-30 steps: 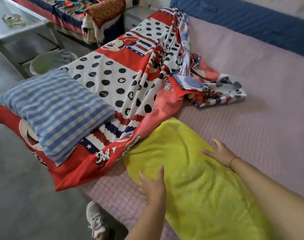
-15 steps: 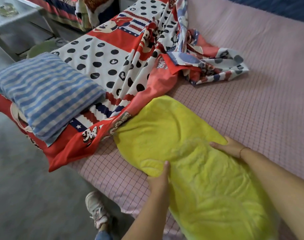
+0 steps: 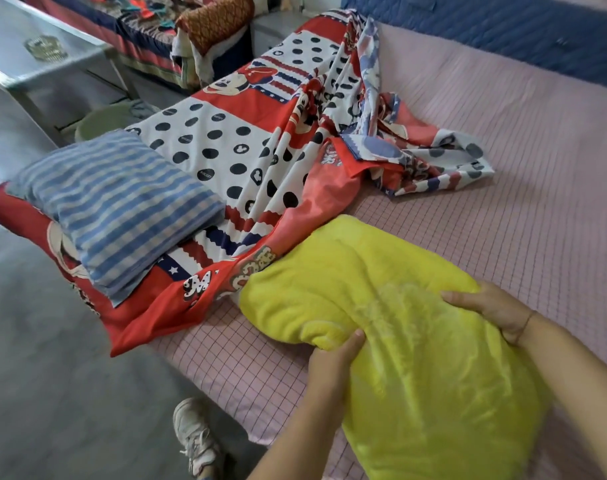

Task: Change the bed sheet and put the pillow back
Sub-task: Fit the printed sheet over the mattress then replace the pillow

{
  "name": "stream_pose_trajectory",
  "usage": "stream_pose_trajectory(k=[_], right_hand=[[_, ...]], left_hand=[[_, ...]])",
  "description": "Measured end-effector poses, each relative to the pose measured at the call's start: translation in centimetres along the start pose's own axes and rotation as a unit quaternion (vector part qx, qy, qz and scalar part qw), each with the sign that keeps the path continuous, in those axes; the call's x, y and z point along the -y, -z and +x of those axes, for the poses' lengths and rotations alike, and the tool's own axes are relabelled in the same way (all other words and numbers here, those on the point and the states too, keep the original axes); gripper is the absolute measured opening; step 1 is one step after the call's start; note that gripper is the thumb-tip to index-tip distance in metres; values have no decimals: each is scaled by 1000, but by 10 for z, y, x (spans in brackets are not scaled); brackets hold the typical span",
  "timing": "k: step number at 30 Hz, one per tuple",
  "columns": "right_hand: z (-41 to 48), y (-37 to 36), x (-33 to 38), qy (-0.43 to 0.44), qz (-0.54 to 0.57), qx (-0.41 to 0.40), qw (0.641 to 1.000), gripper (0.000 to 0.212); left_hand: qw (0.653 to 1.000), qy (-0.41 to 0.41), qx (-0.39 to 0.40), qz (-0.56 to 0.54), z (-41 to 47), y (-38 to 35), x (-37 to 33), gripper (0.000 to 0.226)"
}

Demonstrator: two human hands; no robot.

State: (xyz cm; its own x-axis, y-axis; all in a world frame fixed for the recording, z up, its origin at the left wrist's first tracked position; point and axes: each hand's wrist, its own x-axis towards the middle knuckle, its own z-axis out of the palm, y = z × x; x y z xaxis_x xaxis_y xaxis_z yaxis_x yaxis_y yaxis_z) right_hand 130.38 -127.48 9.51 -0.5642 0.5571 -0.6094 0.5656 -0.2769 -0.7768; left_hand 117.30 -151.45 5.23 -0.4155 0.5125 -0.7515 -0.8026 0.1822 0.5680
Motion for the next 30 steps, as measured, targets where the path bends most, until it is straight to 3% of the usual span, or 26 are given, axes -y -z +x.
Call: stream_pose_trajectory(k=[7, 11, 13, 18, 23, 28, 30], right_hand=[[-24, -25, 103, 69, 12, 29, 997, 91], [-27, -59, 173, 117, 40, 69, 990, 43], [-22, -80, 206, 137, 45, 80, 986, 37], [4, -148, 280, 182, 20, 105, 977, 44], [46, -243, 347, 207, -23, 120, 971, 96], [88, -353, 399, 222, -18, 161, 961, 90], [109, -392, 415, 212, -18, 174, 961, 85]], left_hand=[[998, -57, 32, -25, -26, 9, -86, 39], [993, -102, 44, -51, -37, 24, -141, 46], [989, -133, 42, -56, -41, 37, -173, 51], [981, -184, 27, -62, -47, 84, -262, 60], [973, -217, -9, -81, -41, 157, -357, 56], [968, -219, -46, -110, -21, 241, -434, 59], [966, -221, -54, -121, -12, 270, -460, 43]])
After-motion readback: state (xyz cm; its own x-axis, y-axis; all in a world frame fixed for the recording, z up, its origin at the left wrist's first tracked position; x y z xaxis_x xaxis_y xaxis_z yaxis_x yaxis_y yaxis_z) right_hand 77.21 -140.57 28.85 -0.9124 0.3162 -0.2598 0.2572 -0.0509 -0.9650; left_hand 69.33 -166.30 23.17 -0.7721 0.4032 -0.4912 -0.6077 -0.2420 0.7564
